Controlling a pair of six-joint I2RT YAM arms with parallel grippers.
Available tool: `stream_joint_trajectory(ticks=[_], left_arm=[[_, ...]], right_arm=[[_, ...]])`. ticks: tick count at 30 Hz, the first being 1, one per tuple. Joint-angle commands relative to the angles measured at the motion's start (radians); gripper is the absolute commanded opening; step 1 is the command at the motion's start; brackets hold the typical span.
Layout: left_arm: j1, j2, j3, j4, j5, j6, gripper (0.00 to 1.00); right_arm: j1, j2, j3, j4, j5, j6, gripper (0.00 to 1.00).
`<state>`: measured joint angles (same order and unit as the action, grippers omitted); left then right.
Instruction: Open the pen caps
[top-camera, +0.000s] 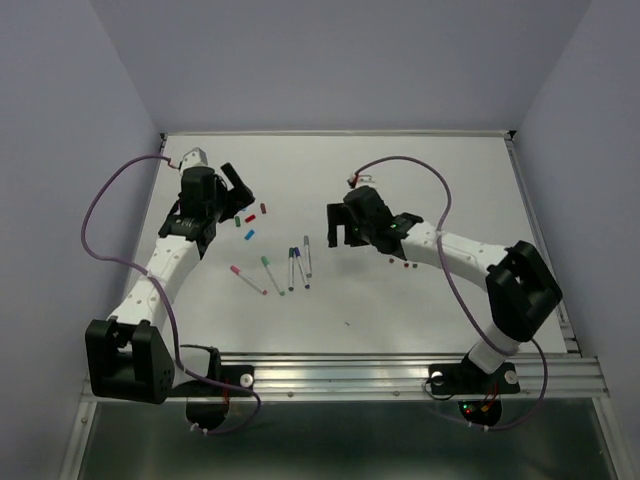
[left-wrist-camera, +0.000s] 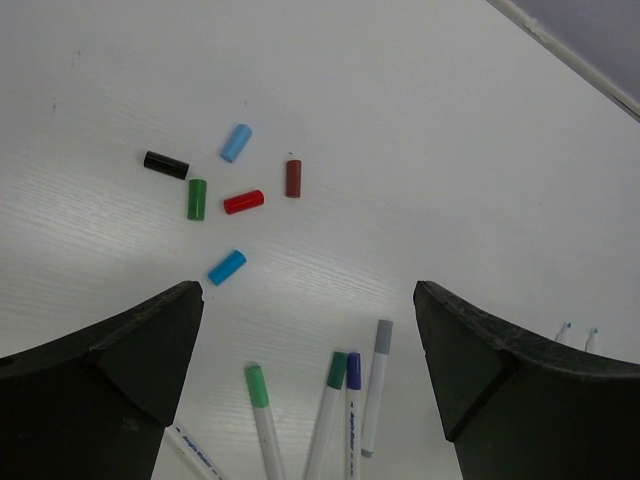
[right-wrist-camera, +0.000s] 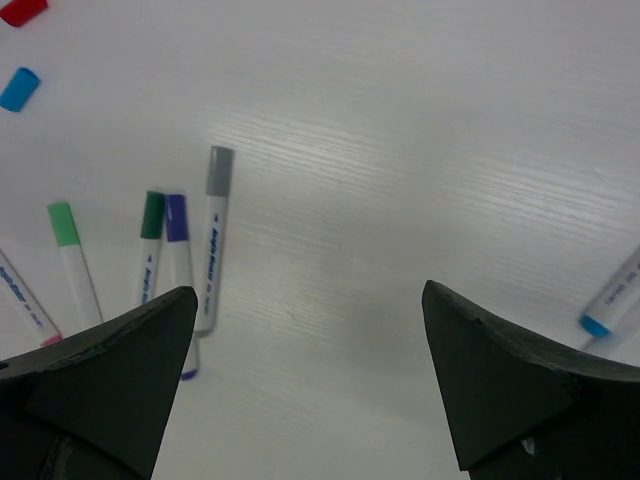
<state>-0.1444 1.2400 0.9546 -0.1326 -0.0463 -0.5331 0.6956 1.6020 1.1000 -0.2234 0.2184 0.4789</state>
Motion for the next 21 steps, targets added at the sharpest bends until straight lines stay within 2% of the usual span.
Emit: stream_joint_trajectory(ticks=[1,4,8,15,21], left_arm=[[-0.004,-0.056,-0.023,0.022,-0.003,-0.001,0.99],[-0.004,-0.066,-0.034,0.022,-0.001,0.001,0.99],[-0.004,-0.073,-0.045,0.027,0.01,0.002,0.99],[-0.004,-0.076,-0.054,0.036,0.01,0.005,0.99],[-0.004,-0.071,-0.059,0.044,0.013,0.008,0.99]], right_arm=[[0.1,0.149,0.208,-0.082,0.153,0.032,1.0],[0.137,0.312,0.337,-0.148,0.203,0.053,1.0],[0.148,0.412,0.441,-0.172,0.207,0.072,1.0],[0.193,0.513,0.527,-0.226,0.223,0.055,1.0],[0.222,0.558,0.529,-0.257,0.217,0.053,1.0]])
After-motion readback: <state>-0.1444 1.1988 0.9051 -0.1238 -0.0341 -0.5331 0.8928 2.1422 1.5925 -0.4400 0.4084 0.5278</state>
